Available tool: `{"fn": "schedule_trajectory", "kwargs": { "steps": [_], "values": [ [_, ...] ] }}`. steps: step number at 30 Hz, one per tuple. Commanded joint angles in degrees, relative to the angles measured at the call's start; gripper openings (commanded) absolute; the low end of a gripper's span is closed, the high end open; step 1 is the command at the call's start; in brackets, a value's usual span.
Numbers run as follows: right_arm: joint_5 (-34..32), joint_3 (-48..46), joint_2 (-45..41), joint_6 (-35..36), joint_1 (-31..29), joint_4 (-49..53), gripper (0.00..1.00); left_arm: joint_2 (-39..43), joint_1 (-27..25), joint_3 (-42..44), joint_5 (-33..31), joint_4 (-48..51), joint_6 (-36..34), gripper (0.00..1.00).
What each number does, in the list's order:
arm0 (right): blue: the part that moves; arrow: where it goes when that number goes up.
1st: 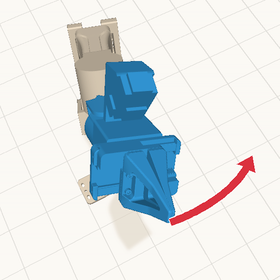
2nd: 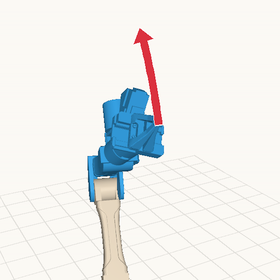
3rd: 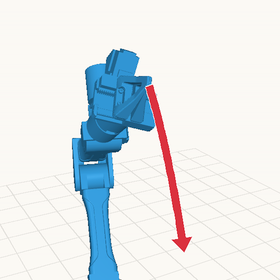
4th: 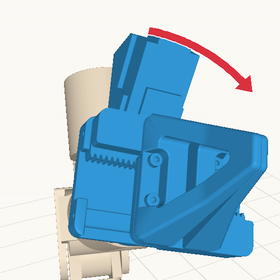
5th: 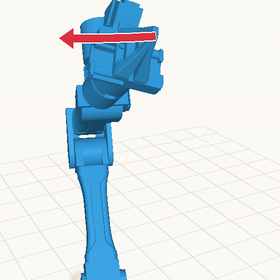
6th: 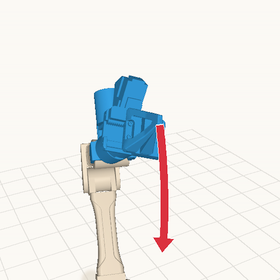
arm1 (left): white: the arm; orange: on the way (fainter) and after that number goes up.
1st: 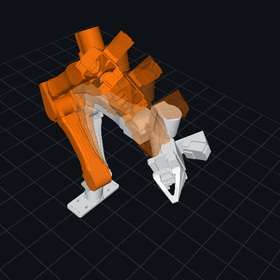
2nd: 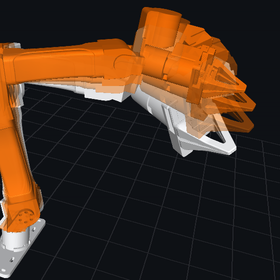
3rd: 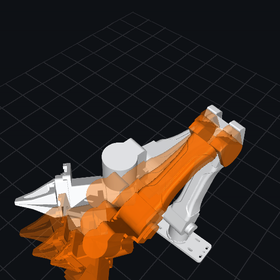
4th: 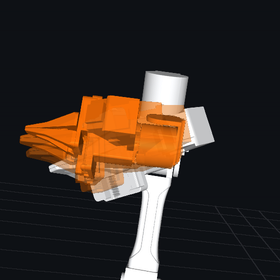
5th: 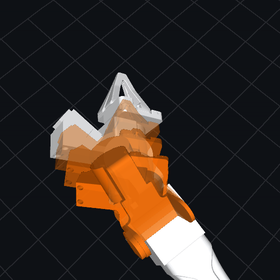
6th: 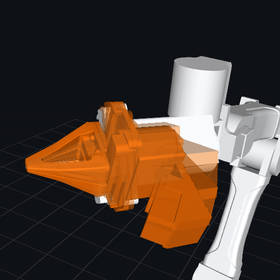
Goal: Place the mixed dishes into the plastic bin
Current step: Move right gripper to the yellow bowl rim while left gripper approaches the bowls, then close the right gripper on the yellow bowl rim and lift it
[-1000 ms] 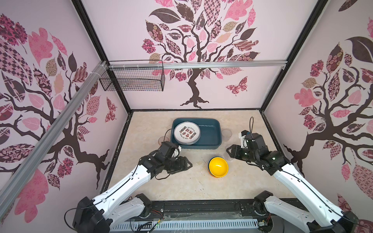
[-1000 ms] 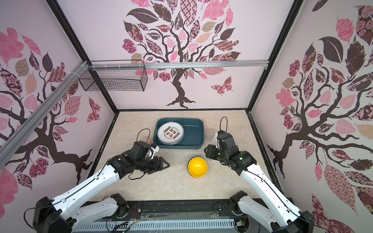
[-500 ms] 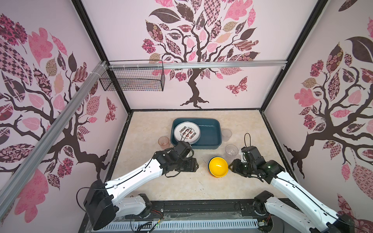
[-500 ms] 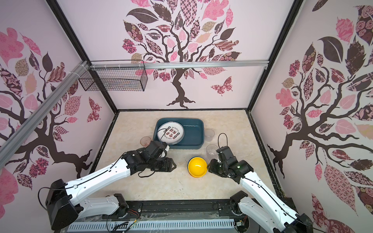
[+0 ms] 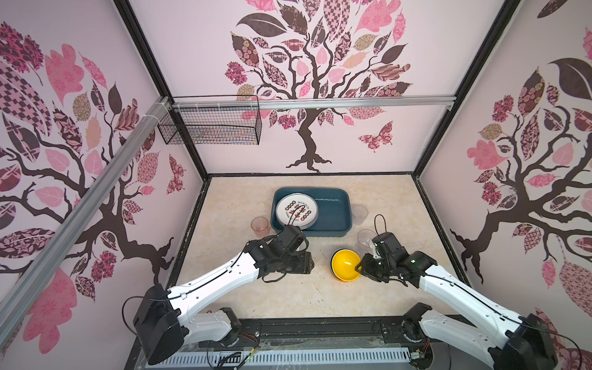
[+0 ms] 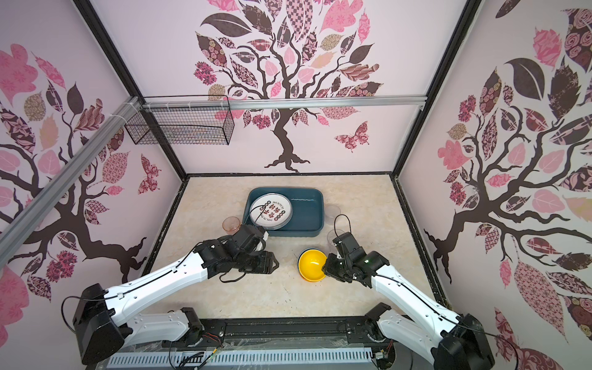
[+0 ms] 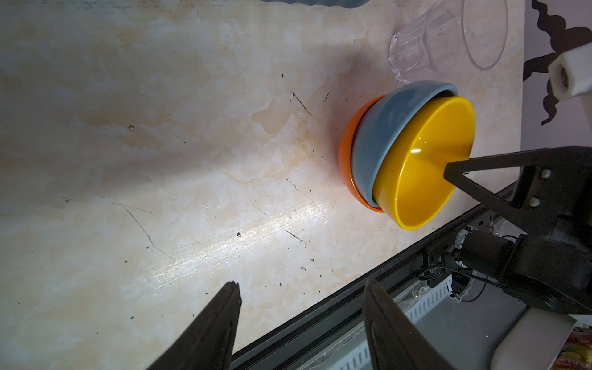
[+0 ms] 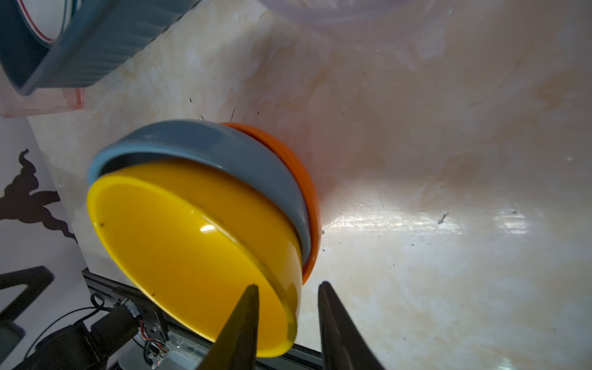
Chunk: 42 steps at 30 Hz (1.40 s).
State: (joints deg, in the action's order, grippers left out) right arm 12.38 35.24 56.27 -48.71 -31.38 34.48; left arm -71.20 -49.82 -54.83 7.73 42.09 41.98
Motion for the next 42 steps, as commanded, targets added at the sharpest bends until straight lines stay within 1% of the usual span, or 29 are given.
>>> {"fn": "schedule_trajectory", "kwargs": {
  "steps": [1,7,11,17,23,27,32,36,42],
  "values": [
    [-1.73,1.05,0.62,-0.62,-0.28,0.23,0.31,0.53,-0.16,-0.06,-0.83,0.01,-0.18,0.64],
    [-2.66,1.17,0.94,-0.60,-0.28,0.59,0.25,0.89,-0.14,0.34,-1.05,0.00,-0.14,0.64],
    [-3.32,1.58,1.66,-0.42,-0.36,0.73,0.23,0.89,-0.12,0.29,-1.00,0.01,-0.18,0.64],
    [-3.59,2.41,2.84,-0.16,-0.69,0.47,0.17,1.24,-0.10,0.51,-1.53,0.16,-0.22,0.64],
    [-4.80,4.56,3.14,0.86,-0.72,2.20,0.09,1.59,-0.15,0.69,-1.71,0.28,-0.23,0.64],
    [-5.68,6.42,3.06,2.57,-0.85,4.41,0.05,2.02,-0.15,1.04,-1.92,0.28,-0.23,0.64],
    [-7.09,9.67,3.23,5.46,-0.80,8.47,0.04,3.07,-0.12,1.64,-2.44,0.27,0.42,0.64],
    [-7.61,13.20,3.71,8.13,-0.82,11.81,0.03,4.60,-0.11,2.14,-4.15,0.19,1.22,0.64],
    [-7.54,19.14,5.69,12.32,-0.86,15.49,0.03,7.29,0.41,2.83,-5.19,-0.51,1.86,0.67]
  ]
}}
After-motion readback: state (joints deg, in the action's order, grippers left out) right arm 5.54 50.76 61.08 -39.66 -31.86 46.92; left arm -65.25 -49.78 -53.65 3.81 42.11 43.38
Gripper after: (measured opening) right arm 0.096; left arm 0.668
